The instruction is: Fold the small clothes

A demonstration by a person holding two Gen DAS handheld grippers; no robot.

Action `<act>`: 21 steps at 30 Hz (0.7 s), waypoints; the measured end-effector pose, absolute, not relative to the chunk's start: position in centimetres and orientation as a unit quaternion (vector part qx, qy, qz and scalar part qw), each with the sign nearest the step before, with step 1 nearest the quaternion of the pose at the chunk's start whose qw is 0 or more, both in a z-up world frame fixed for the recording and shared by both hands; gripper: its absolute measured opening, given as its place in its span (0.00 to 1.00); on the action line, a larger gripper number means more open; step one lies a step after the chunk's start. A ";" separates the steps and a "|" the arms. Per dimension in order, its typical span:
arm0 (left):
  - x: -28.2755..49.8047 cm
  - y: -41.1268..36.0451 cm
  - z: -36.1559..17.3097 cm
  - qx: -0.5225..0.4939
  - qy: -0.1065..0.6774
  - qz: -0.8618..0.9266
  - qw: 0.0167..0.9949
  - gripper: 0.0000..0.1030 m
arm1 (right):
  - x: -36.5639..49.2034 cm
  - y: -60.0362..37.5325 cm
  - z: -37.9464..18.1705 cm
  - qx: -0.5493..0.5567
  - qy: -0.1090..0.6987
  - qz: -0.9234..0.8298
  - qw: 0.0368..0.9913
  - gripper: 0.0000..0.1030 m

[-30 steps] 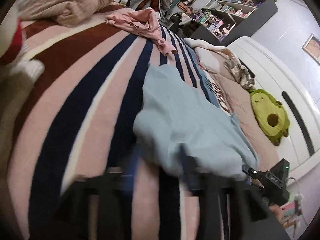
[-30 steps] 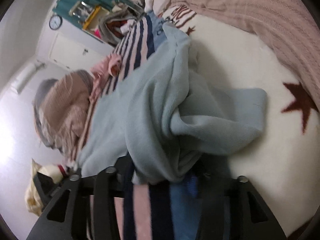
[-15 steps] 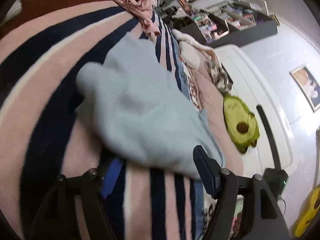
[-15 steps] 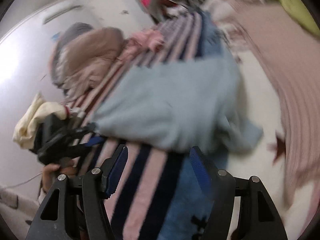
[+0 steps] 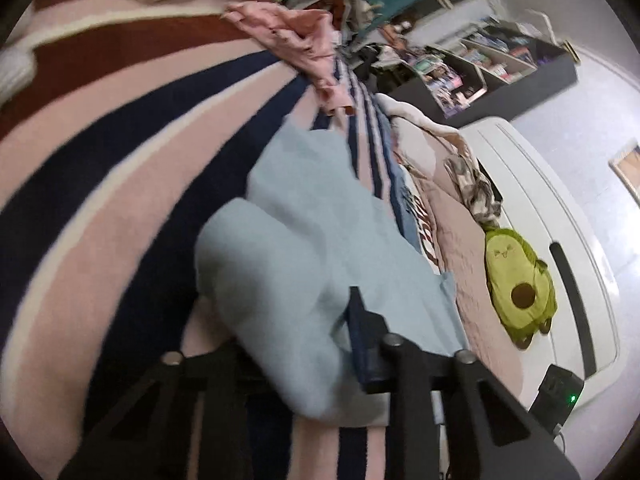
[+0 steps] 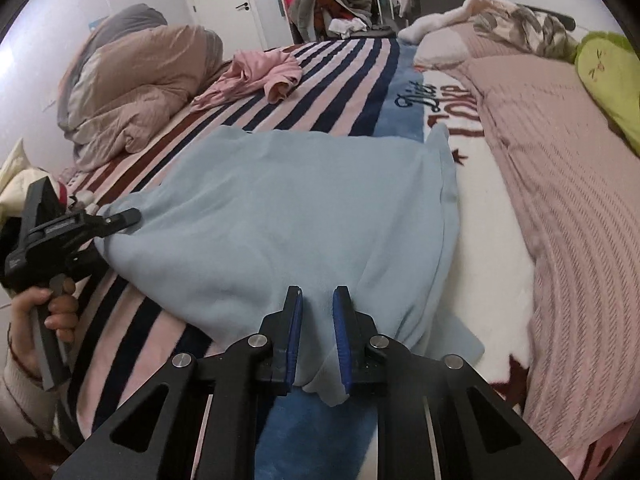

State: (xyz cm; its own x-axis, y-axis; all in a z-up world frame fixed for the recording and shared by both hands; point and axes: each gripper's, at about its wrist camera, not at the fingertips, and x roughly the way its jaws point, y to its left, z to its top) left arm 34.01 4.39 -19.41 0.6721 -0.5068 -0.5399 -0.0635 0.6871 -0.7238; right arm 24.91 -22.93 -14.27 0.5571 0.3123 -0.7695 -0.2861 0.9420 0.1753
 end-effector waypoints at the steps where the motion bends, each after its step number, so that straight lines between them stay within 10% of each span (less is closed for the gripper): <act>1: 34.1 4.0 -18.7 -0.355 0.377 -0.138 0.844 0.13 | 24.7 -23.0 -14.3 0.013 0.439 0.171 0.882 0.11; 13: 35.6 -9.7 -9.2 -0.150 0.329 -0.296 0.884 0.08 | 23.3 -24.7 -13.8 0.061 0.418 0.189 0.887 0.11; 21: 33.1 -22.9 -12.9 -0.055 0.406 -0.404 0.818 0.07 | 18.9 -31.5 -10.3 0.079 0.375 0.101 0.918 0.15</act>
